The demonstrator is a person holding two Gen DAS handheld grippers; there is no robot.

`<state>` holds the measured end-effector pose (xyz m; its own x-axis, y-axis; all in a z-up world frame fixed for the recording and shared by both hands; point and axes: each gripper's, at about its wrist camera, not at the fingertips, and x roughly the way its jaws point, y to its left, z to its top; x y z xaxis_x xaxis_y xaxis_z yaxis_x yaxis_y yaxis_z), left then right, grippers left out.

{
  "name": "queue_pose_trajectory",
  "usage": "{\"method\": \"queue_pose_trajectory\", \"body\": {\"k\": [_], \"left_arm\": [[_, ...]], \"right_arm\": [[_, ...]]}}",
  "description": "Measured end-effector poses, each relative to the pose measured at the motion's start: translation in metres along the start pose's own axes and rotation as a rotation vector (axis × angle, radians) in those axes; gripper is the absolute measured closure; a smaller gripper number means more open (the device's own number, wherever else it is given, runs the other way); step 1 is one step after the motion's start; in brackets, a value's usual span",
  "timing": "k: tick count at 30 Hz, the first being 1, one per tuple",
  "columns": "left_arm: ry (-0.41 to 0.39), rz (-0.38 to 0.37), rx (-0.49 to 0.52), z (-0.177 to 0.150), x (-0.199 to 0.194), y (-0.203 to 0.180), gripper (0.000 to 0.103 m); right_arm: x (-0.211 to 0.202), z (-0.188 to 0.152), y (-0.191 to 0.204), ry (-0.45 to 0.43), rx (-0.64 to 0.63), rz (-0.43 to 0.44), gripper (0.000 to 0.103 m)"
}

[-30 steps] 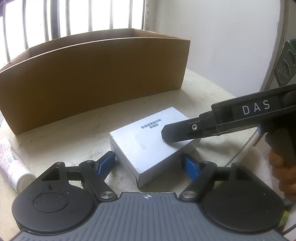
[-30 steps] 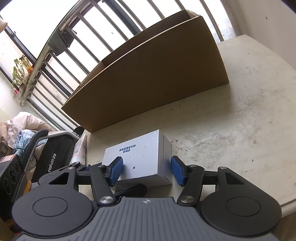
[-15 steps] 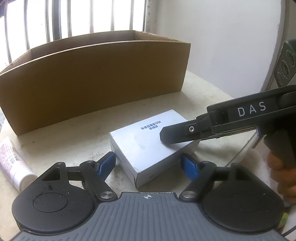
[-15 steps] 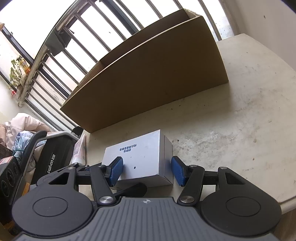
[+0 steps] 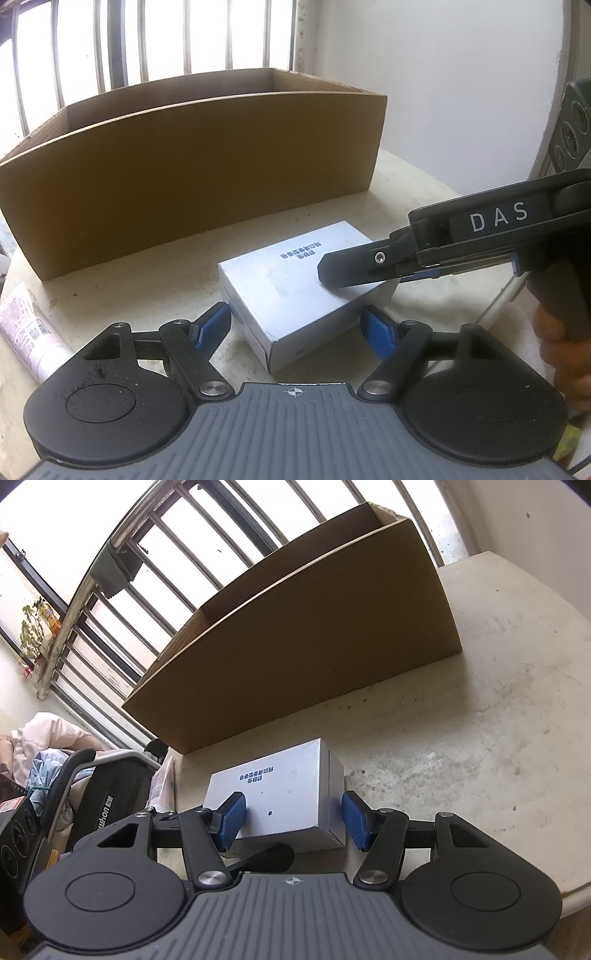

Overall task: Organize objects
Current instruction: 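Hold the white box clamped between the right gripper fingers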

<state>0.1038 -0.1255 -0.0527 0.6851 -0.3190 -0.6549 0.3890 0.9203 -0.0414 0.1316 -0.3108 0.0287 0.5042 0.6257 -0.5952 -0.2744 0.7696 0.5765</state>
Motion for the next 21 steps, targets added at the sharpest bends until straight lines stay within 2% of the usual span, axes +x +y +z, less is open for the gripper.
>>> {"method": "queue_pose_trajectory", "body": {"k": [21], "left_arm": [[0.01,0.002,-0.006,0.0003,0.0053,0.0011,0.026]], "right_arm": [[0.0049,0.0023,0.0001,0.005,-0.005,-0.015,0.041]]}}
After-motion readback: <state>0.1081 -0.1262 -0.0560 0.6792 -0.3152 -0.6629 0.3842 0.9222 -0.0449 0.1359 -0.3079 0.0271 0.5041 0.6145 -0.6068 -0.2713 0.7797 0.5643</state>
